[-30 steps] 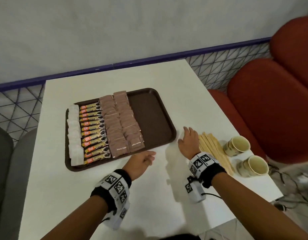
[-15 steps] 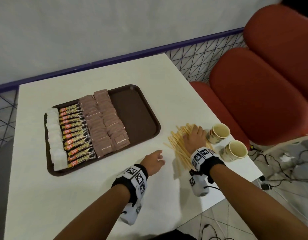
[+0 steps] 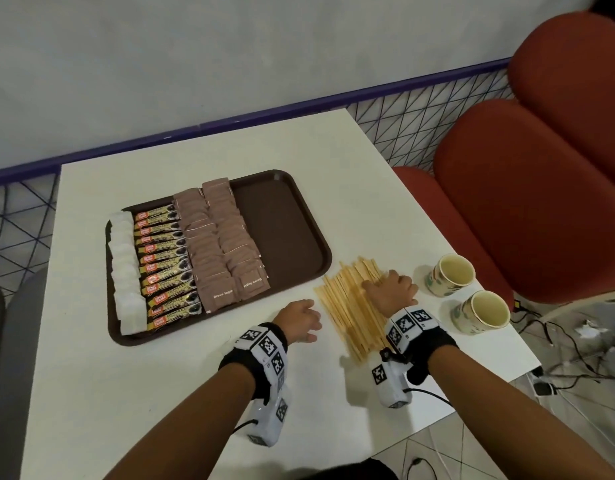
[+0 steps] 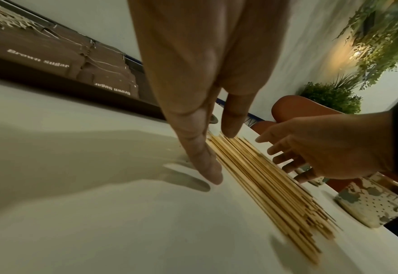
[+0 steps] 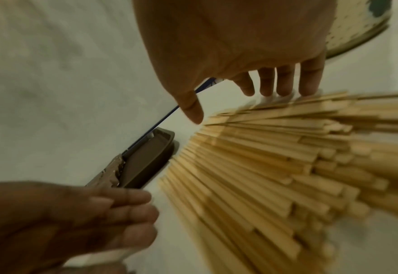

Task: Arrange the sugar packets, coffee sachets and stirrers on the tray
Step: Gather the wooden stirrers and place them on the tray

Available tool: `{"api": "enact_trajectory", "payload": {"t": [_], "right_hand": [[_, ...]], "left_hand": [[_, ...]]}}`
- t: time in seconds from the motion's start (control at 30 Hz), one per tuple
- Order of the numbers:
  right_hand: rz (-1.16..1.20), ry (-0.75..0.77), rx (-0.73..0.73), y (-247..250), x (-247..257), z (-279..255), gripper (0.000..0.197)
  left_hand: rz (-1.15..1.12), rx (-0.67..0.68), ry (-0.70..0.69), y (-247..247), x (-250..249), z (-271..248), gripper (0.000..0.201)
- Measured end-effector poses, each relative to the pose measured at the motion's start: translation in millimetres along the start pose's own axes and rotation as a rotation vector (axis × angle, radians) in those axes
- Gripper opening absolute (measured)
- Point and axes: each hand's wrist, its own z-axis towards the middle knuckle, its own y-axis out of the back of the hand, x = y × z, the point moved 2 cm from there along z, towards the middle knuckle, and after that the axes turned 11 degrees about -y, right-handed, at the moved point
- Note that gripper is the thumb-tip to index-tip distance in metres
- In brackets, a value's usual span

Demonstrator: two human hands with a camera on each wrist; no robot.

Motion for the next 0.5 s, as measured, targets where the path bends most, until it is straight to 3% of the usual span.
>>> {"api": "enact_trajectory", "payload": {"t": [0.2,0.33,0.5], "right_hand": [[-0.149,0.064,-0.072,-19.6,6.3,-28.4,0.087],[-0.176,0.107,0.020,-32.5,6.4,-37.1,0.081],[-0.074,0.000,0.012,-46.6,19.1,-51.5,0.048]], "left_hand": [[-0.049,0.029,0.001,-13.4,1.9,7.1,0.050],[-0.073,0.070,0.000,-22.9,-3.2,6.3,0.023],[-0.160,0.063,0.011,-26.2,-4.2,8.6,0.033]]}}
